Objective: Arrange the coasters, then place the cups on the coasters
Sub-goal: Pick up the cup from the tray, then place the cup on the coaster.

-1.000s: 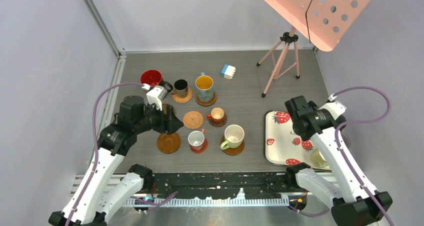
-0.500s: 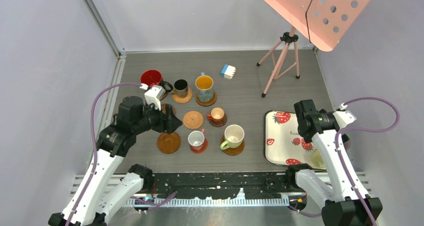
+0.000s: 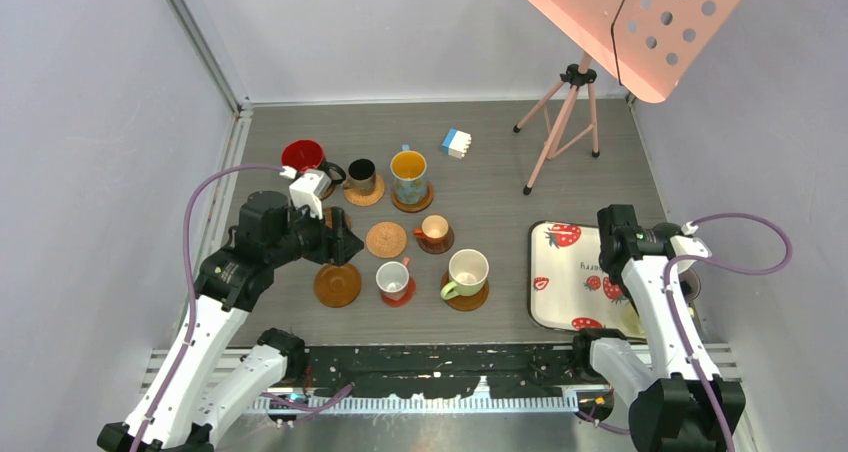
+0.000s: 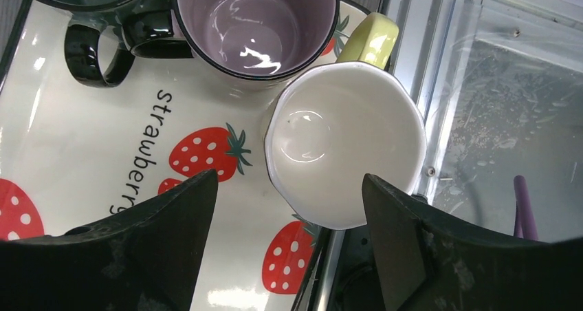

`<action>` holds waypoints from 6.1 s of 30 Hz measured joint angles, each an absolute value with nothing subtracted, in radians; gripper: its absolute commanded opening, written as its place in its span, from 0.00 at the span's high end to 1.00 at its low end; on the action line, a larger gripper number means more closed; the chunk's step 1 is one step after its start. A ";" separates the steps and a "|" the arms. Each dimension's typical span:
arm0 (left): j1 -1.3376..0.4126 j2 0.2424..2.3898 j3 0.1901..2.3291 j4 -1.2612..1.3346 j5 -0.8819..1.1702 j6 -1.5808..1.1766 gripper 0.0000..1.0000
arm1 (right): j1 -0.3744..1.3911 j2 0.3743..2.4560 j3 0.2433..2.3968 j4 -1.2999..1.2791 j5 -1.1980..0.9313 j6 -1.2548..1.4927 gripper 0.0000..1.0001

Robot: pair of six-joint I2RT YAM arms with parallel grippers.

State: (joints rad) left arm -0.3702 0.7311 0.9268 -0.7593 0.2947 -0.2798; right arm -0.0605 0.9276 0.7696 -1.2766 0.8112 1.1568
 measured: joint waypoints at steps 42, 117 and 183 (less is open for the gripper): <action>-0.371 0.706 0.927 -0.760 0.233 -0.280 0.34 | -0.089 0.857 0.708 -1.092 0.636 0.999 0.95; -0.371 0.202 0.859 -0.833 -0.330 -0.302 0.27 | 0.988 1.680 1.621 -0.538 0.183 0.117 0.95; -0.382 0.178 0.859 -0.836 -0.349 -0.283 0.26 | 1.116 2.139 1.906 -0.623 0.340 0.218 0.44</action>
State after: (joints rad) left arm -0.3824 0.1783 0.8589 -0.8360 -0.3489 -0.2832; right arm 1.1156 2.1387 1.9064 -0.6231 0.3401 0.2180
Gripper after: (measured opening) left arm 0.733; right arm 0.513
